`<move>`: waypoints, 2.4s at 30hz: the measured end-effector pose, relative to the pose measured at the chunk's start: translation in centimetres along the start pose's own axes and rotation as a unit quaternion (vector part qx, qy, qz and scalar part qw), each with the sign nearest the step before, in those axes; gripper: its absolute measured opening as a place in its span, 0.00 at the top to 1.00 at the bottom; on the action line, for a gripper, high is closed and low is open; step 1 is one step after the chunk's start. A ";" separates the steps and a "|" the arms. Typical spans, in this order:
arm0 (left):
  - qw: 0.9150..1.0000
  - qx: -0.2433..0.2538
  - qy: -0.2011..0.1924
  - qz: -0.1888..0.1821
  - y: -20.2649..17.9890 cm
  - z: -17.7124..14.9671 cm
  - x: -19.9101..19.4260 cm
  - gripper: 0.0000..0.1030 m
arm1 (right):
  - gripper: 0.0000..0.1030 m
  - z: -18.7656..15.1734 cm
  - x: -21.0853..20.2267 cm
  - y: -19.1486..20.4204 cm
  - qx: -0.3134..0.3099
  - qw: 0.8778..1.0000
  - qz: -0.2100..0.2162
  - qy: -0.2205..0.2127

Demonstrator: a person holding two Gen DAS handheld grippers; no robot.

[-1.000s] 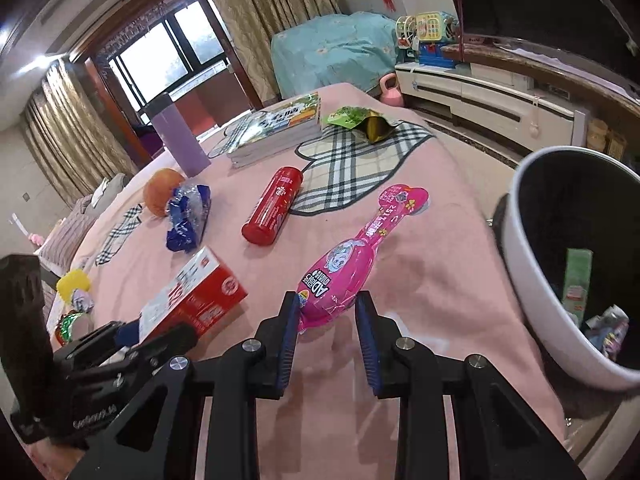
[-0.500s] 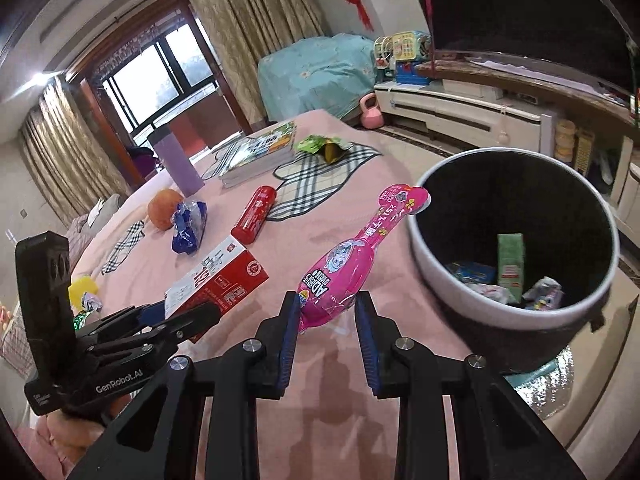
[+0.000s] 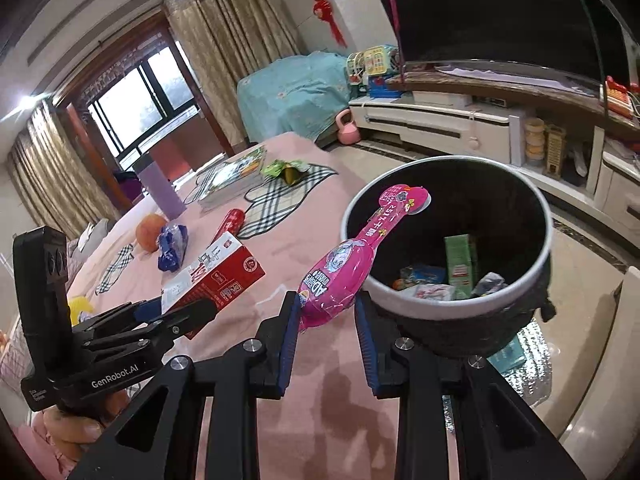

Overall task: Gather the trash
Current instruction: 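Carry the milk carton and pink package over the trash bin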

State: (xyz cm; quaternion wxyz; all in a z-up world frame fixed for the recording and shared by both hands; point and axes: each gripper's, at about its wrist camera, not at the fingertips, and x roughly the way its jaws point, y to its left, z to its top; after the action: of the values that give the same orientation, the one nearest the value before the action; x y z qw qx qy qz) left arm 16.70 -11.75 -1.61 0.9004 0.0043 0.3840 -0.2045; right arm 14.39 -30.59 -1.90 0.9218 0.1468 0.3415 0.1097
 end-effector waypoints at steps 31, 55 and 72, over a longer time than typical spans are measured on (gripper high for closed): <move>0.998 0.058 0.004 -0.016 -6.8 3.0 2.7 0.48 | 0.73 0.8 -2.3 -5.7 0.033 0.999 -0.021 -0.022; 0.997 0.073 0.011 -0.011 -8.4 5.5 5.6 0.48 | 0.73 2.9 -0.5 -7.7 0.030 0.999 -0.031 -0.006; 0.997 0.078 0.027 -0.007 -8.7 6.4 8.2 0.51 | 0.73 4.0 1.8 -8.6 0.020 0.999 -0.037 0.018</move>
State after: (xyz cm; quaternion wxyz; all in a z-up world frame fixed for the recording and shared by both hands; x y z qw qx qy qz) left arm 22.94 -23.72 -1.48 0.8852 0.0773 0.3912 -0.2396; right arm 19.23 -38.86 -3.08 0.9157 0.1507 0.3659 0.0708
